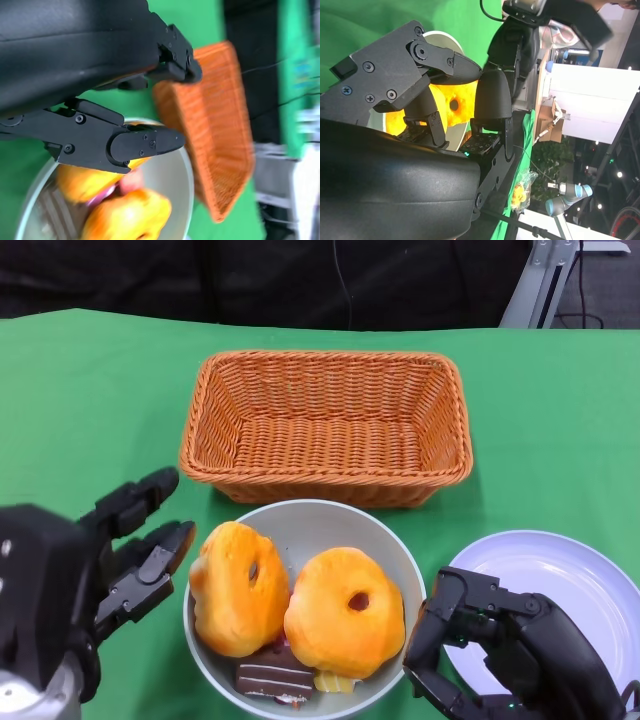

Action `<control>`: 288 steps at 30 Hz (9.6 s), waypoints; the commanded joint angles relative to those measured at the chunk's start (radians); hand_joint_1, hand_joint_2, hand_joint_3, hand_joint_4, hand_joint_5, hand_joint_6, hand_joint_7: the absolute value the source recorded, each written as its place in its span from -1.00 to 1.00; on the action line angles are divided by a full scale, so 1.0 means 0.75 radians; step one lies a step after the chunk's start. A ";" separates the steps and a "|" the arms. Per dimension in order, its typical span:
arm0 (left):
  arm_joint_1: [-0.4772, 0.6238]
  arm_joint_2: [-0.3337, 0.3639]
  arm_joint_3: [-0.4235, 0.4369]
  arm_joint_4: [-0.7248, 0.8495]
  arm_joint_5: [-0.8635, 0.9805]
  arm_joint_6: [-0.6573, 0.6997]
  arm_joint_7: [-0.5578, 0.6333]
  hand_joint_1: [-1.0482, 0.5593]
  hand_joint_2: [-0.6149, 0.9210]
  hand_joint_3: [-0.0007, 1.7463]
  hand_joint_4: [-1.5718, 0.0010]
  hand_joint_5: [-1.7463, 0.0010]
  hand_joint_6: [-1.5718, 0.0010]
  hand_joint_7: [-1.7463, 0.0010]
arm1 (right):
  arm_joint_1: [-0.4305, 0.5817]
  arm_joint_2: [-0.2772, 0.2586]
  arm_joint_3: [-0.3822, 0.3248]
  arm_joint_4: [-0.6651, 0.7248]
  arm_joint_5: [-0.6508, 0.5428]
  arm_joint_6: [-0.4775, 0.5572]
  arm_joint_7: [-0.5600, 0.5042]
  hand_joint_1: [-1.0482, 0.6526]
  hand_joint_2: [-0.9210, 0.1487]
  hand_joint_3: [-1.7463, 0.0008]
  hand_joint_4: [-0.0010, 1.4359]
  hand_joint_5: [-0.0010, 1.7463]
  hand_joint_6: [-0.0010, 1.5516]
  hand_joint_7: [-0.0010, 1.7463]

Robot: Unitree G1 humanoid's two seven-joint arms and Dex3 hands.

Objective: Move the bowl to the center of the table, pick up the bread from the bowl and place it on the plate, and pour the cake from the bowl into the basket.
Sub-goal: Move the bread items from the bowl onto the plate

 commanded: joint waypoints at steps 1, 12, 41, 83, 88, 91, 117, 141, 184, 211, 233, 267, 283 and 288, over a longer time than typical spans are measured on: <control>0.044 -0.036 0.032 0.189 0.064 -0.469 0.020 -0.11 1.00 -0.74 0.05 0.76 0.05 0.88 | 0.014 -0.014 -0.018 -0.011 0.019 -0.011 0.000 -0.01 -0.35 0.02 -0.11 0.91 -0.18 0.58; -0.077 -0.053 0.118 0.655 0.039 -1.222 -0.018 0.12 1.00 -0.64 -0.13 0.13 -0.37 0.69 | 0.024 -0.024 -0.036 -0.024 0.036 0.000 0.010 -0.01 -0.33 0.01 -0.11 0.90 -0.18 0.59; -0.317 0.008 0.164 1.187 0.035 -1.663 -0.041 0.09 1.00 -0.62 0.01 -0.56 -0.10 -0.04 | -0.070 -0.211 -0.029 -0.503 -0.432 0.371 -0.055 -0.34 -0.99 0.94 -0.29 -0.08 -0.18 -0.65; -0.327 0.004 0.139 1.246 0.050 -1.698 -0.049 0.08 1.00 -0.61 0.04 -0.63 -0.02 -0.16 | -0.373 0.011 0.400 -0.491 -1.635 0.776 0.048 -0.70 -1.00 0.89 -0.33 -0.83 -0.42 -1.00; -0.327 -0.003 0.139 1.241 0.058 -1.691 -0.041 0.07 1.00 -0.61 0.04 -0.64 -0.02 -0.18 | -0.381 0.024 0.407 -0.463 -1.650 0.769 0.042 -0.71 -1.00 0.89 -0.31 -0.83 -0.42 -1.00; -0.327 -0.005 0.138 1.244 0.057 -1.693 -0.043 0.08 1.00 -0.62 0.04 -0.64 -0.01 -0.18 | -0.392 0.025 0.416 -0.447 -1.643 0.772 0.077 -0.70 -1.00 0.88 -0.34 -0.86 -0.45 -1.00; -0.321 -0.003 0.131 1.244 0.095 -1.692 -0.023 0.09 1.00 -0.59 0.06 -0.65 0.02 -0.23 | -0.528 0.006 0.519 -0.263 -1.861 0.757 0.262 -0.89 -1.00 0.73 -0.50 -0.98 -0.74 -1.00; -0.304 -0.009 0.107 1.233 0.061 -1.707 -0.050 0.11 1.00 -0.54 0.11 -0.72 0.05 -0.29 | -0.701 0.113 0.642 0.189 -2.007 0.840 0.245 -0.90 -1.00 0.68 -0.64 -1.00 -0.81 -1.00; -0.301 -0.017 0.106 1.215 0.093 -1.692 -0.026 0.12 0.91 -0.40 0.12 -0.76 0.06 -0.35 | -0.666 0.024 0.521 0.347 -1.511 0.608 -0.579 -0.11 -1.00 0.97 -0.10 0.70 -0.01 -0.02; -0.312 -0.004 0.113 1.238 0.114 -1.697 -0.017 0.10 0.95 -0.48 0.10 -0.76 0.05 -0.33 | -0.457 -0.016 0.341 -0.193 -1.292 0.552 -0.510 0.00 -0.97 1.00 0.24 0.47 0.52 -0.89; -0.321 0.009 0.118 1.257 0.098 -1.708 -0.032 0.10 0.98 -0.54 0.10 -0.75 0.04 -0.31 | -0.166 -0.181 -0.112 -0.594 -1.082 0.542 -0.349 0.10 -0.98 1.00 0.12 0.78 0.52 -0.73; -0.314 0.034 0.120 1.237 0.083 -1.681 -0.034 0.10 1.00 -0.57 0.09 -0.74 0.05 -0.30 | -0.005 -0.248 -0.256 -0.423 -1.072 0.556 -0.315 0.09 -0.99 1.00 0.08 0.78 0.19 -0.24; -0.318 0.023 0.118 1.246 0.083 -1.689 -0.034 0.11 1.00 -0.56 0.09 -0.74 0.05 -0.31 | -0.013 -0.228 -0.228 -0.438 -0.981 0.510 -0.324 0.08 -0.99 1.00 0.06 0.75 0.20 -0.33; -0.319 0.018 0.116 1.251 0.092 -1.698 -0.028 0.11 0.99 -0.56 0.08 -0.74 0.04 -0.31 | -0.023 -0.230 -0.207 -0.440 -0.904 0.452 -0.319 0.04 -0.97 1.00 0.06 0.18 0.24 -0.70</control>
